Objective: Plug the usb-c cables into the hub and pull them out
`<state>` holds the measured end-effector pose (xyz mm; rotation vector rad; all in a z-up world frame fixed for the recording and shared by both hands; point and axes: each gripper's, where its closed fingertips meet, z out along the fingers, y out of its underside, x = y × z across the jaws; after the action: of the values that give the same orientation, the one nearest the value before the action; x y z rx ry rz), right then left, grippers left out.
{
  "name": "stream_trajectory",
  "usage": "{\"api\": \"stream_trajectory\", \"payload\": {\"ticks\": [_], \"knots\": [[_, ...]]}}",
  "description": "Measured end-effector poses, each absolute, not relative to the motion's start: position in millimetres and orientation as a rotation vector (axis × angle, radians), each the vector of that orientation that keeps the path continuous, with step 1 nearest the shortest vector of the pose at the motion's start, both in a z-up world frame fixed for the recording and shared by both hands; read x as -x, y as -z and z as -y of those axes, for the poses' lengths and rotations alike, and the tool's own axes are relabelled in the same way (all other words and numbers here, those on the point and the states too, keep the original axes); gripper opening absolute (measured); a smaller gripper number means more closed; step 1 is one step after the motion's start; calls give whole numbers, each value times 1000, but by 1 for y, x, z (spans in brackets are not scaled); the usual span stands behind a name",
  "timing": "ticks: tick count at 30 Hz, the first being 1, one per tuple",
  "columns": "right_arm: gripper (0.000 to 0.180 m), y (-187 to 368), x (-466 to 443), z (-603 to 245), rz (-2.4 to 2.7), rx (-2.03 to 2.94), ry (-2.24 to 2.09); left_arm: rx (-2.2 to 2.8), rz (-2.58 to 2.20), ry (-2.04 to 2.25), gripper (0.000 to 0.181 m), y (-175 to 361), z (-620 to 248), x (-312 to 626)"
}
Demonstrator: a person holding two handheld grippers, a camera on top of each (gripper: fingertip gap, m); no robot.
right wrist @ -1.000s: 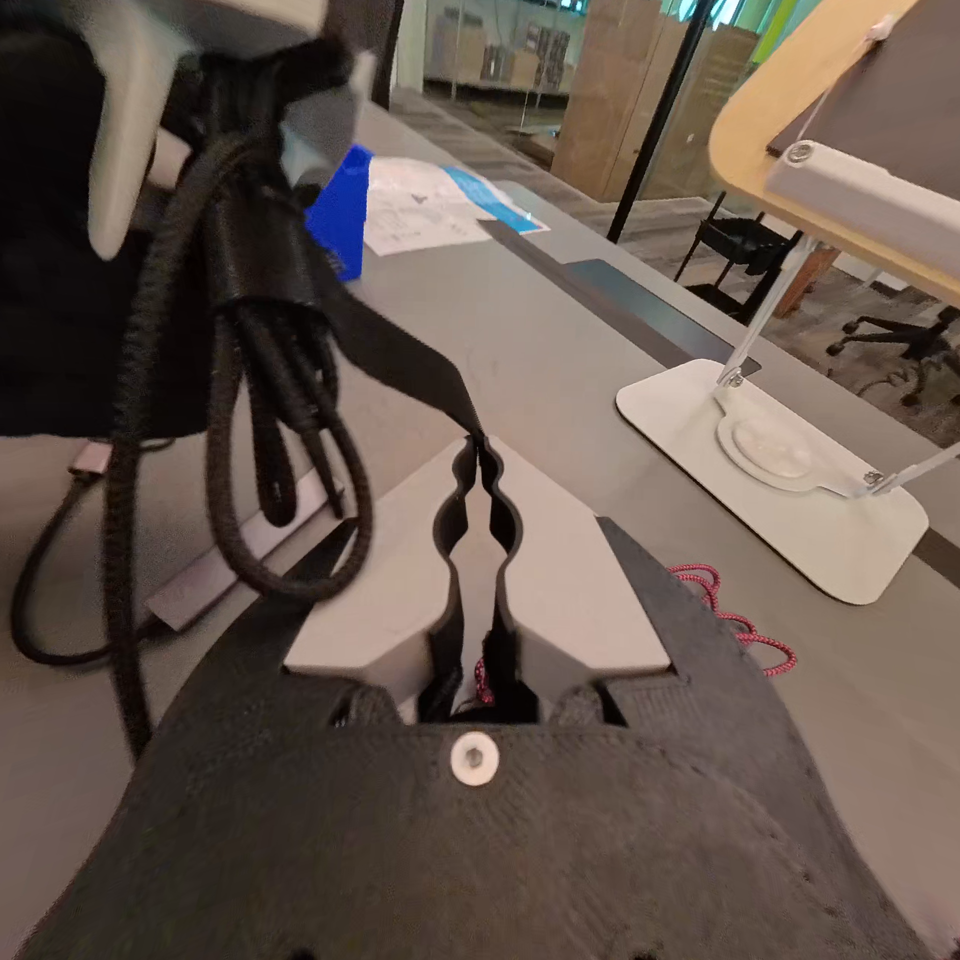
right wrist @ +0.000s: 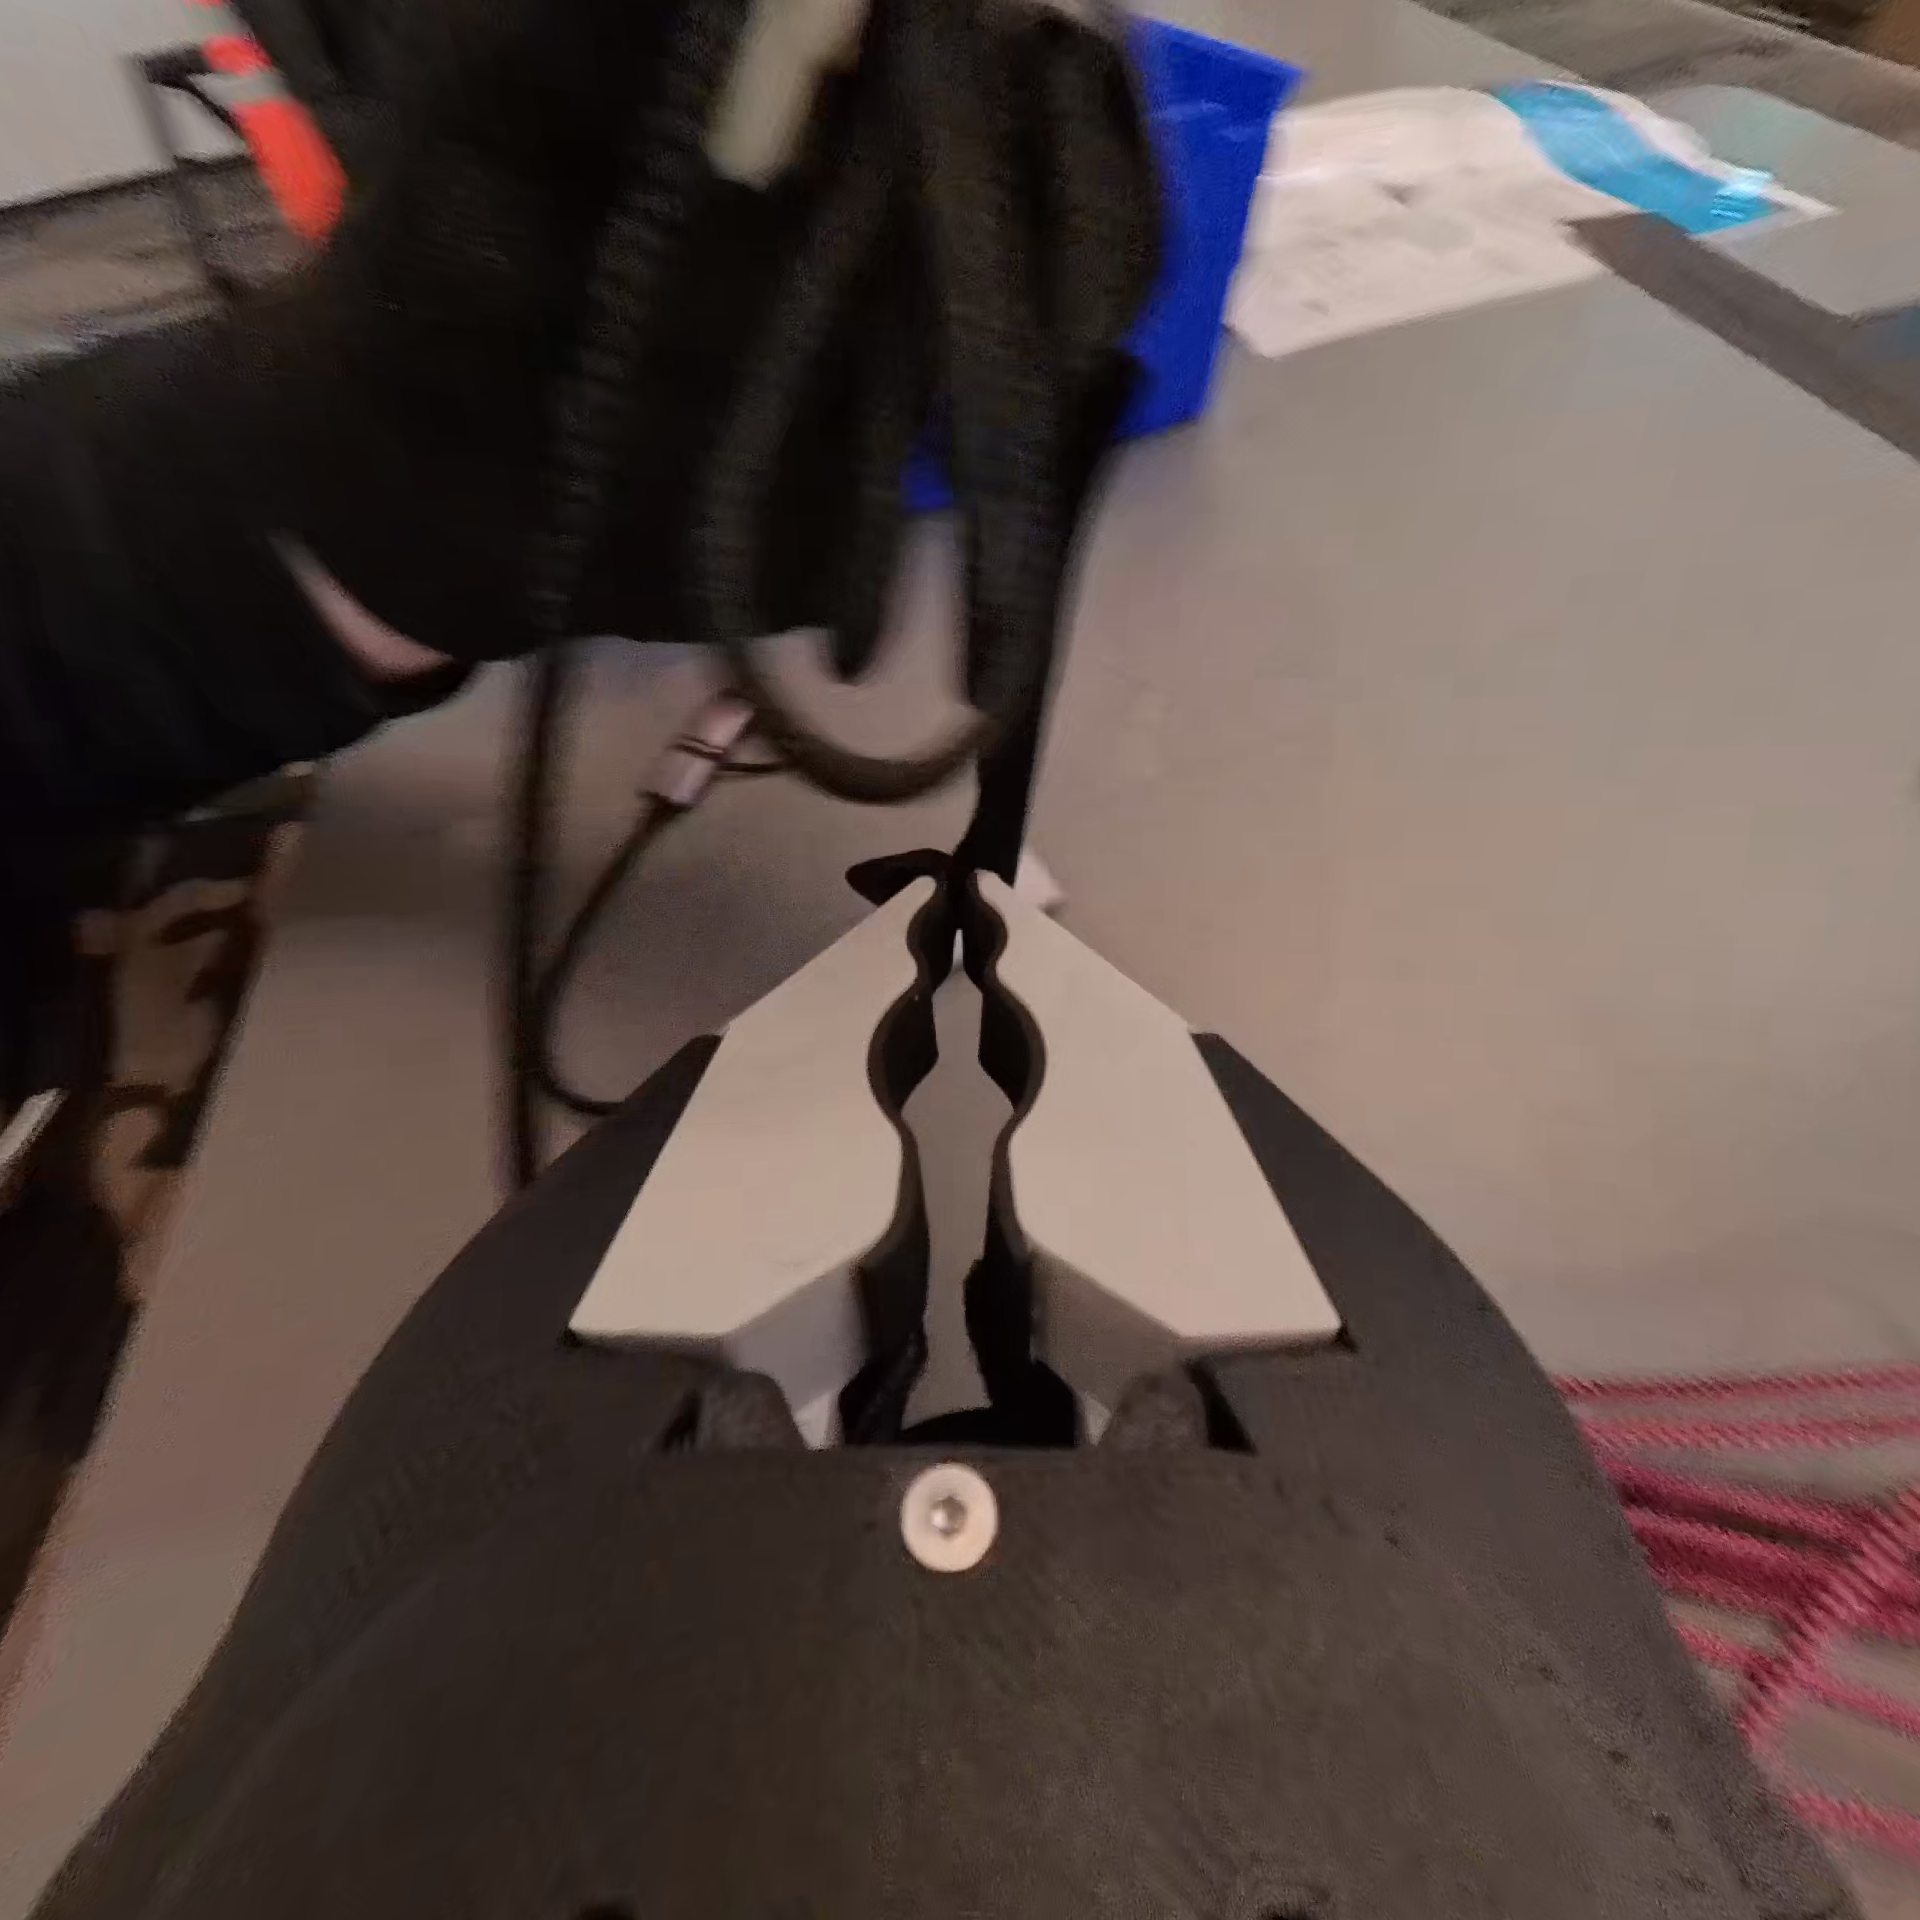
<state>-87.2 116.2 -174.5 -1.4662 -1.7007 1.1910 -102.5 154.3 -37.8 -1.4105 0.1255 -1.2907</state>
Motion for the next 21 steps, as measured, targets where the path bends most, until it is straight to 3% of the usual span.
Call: {"api": "stream_trajectory", "payload": {"ticks": [7,14,21], "knots": [[0,138,66,-194,1219,1541,-1053,1478,-363,1373,2,41,-132,70],[0,54,22,-201,867,1210,-1425,1702,-300,1204,1,77,-151,81],[0,83,41,-197,953,1361,-1501,1707,-206,1180,1,86,-161,94]]}}
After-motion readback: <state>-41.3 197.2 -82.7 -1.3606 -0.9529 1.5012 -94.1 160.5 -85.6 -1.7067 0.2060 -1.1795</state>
